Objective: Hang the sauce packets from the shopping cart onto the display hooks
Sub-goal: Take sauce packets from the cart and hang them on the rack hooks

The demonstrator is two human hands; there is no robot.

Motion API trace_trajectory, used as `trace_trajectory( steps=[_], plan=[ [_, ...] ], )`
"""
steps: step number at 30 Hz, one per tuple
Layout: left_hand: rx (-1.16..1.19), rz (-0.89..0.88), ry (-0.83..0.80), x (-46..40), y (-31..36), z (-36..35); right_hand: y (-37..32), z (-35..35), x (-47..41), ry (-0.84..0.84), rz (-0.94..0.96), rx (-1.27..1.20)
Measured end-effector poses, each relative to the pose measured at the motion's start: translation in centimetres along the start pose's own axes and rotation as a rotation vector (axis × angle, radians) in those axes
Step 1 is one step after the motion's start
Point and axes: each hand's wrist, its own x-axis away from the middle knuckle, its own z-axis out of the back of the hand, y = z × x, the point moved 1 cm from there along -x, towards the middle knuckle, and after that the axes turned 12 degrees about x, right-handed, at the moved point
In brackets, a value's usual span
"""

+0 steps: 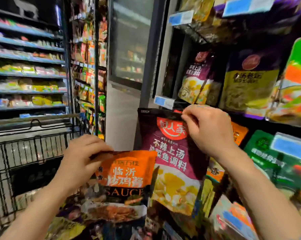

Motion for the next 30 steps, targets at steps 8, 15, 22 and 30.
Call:
trace_trajectory(
  steps=[8,15,22,30],
  plan=[
    [0.118,-0.148,0.071,-8.9,2.1,-3.0,6.3,3.8,-6.5,-0.042,-0.156,-0.08],
    [0.108,-0.171,0.18,-15.5,0.4,-2.6,7.1,3.5,-12.5,-0.017,-0.247,-0.125],
    [0.074,-0.164,0.109,-20.6,-4.0,-1.3,8.0,0.2,-18.5,-0.05,-0.373,-0.148],
    [0.132,-0.137,-0.131,-22.4,-7.4,-1.1,10.1,-4.1,-24.9,-0.024,-0.621,-0.515]
  ],
)
